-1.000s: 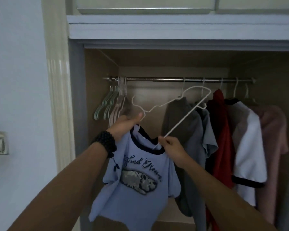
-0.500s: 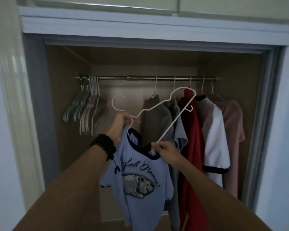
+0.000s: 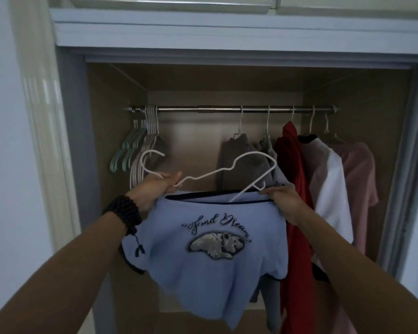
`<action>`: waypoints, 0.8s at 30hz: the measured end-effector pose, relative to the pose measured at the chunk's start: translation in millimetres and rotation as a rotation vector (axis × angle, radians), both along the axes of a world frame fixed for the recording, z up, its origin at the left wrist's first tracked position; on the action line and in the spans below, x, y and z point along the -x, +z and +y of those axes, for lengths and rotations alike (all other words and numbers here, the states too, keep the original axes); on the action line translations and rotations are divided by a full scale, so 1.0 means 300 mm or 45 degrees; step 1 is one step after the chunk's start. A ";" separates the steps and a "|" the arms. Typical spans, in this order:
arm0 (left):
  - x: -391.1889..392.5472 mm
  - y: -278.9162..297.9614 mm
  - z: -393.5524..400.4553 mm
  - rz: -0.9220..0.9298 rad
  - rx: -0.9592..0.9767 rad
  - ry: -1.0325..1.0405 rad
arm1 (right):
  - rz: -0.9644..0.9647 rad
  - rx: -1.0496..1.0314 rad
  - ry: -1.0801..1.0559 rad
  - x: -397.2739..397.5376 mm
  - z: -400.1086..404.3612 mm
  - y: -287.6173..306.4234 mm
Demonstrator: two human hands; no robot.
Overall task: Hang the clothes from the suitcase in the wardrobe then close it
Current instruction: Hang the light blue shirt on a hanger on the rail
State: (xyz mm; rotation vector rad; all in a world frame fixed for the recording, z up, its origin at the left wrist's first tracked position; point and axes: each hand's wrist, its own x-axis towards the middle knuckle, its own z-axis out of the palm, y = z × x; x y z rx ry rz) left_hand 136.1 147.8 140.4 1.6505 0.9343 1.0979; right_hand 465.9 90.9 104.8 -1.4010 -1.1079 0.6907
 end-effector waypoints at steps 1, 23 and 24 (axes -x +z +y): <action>0.005 -0.014 0.005 0.000 0.024 0.012 | 0.033 -0.001 0.021 0.009 -0.003 0.015; -0.018 -0.039 0.016 0.872 -0.111 -0.066 | -0.906 -0.412 -0.006 0.305 0.022 0.085; -0.017 -0.027 0.004 0.826 -0.160 -0.128 | -0.878 -0.364 0.109 0.309 0.020 0.088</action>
